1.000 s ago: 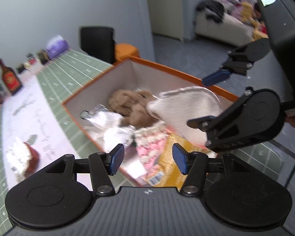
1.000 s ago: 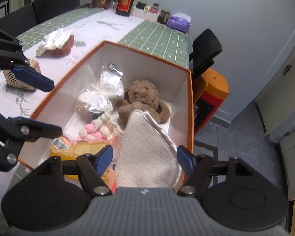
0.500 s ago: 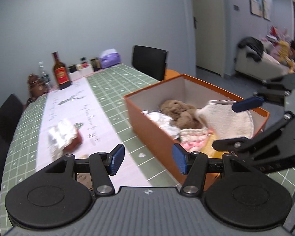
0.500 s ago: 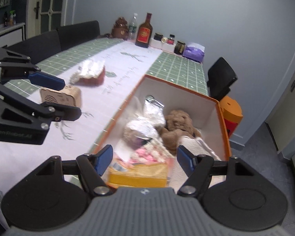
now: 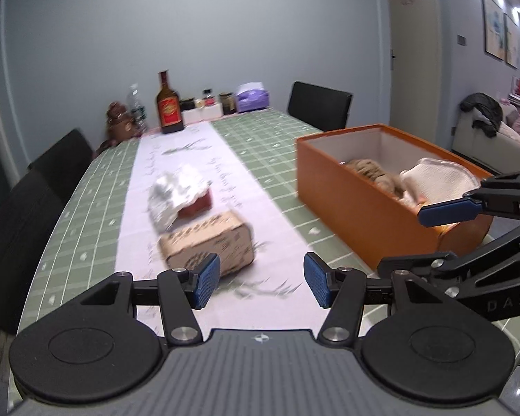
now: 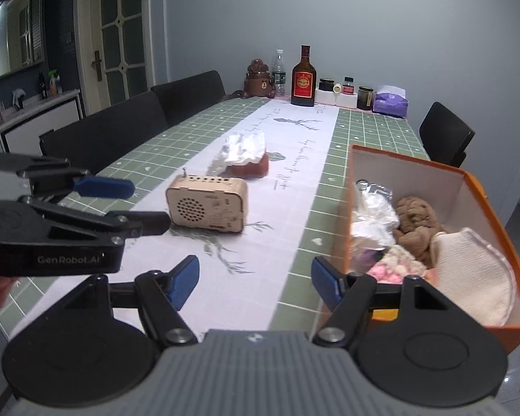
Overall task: Organize soft objects
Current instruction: 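Withdraw both tools toward the white plastic bag and red sponge, then grasp the white crumpled plastic bag with the left tool while the right tool grasps the red bear-shaped sponge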
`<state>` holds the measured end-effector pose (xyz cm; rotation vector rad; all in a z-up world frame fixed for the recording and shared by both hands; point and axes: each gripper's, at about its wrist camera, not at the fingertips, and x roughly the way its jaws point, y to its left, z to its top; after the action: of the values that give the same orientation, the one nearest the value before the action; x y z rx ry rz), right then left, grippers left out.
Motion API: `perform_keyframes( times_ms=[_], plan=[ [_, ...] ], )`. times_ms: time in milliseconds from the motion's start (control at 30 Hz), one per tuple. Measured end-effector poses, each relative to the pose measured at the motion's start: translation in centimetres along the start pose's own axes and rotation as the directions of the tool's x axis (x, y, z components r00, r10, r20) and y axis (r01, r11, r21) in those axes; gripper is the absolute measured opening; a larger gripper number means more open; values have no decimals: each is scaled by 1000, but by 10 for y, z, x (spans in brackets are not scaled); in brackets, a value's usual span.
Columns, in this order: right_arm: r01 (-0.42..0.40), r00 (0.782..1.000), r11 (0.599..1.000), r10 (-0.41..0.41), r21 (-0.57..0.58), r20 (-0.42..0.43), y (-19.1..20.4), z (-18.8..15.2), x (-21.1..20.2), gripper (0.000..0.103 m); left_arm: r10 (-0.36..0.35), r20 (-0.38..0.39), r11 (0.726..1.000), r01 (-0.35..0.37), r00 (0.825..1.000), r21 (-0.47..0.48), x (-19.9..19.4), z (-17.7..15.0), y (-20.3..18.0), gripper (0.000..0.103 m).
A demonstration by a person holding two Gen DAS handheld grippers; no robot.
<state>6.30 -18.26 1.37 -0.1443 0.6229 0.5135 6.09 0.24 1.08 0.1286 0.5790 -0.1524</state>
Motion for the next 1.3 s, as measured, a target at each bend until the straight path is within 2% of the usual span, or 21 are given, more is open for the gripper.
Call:
perform_keyframes(
  times_ms=[200, 367, 567, 767, 900, 1067, 1133, 1233, 1300],
  plan=[
    [-15, 1000, 1000, 15, 11, -5, 25, -11, 22, 71, 19, -9, 997, -20, 1000, -71, -6, -22, 28, 66],
    [-40, 998, 999, 40, 10, -44, 38, -6, 44, 71, 27, -18, 995, -29, 999, -91, -5, -21, 49, 66],
    [-35, 996, 998, 30, -60, -85, 44, 26, 67, 71, 50, -39, 998, -51, 998, -26, 5, 4, 68, 66],
    [-50, 988, 997, 40, -66, -150, 33, 71, 97, 71, -10, -72, 995, 3, 997, -95, 30, 43, 97, 72],
    [-48, 981, 996, 32, -79, -189, 26, 104, 124, 70, -24, -109, 996, 14, 994, -92, 59, 68, 106, 72],
    [-55, 978, 988, 24, -142, -209, 16, 140, 160, 60, -77, -146, 983, 50, 986, -178, 106, 98, 128, 79],
    [-61, 974, 986, 24, -158, -226, 9, 152, 180, 48, -69, -146, 986, 45, 987, -162, 126, 109, 133, 82],
    [-42, 964, 984, -5, -173, -265, -3, 165, 218, 29, -80, -174, 980, 46, 981, -193, 157, 121, 144, 86],
    [-36, 958, 985, -15, -169, -287, -12, 171, 239, 27, -91, -187, 973, 48, 978, -224, 178, 126, 152, 86]
  ],
)
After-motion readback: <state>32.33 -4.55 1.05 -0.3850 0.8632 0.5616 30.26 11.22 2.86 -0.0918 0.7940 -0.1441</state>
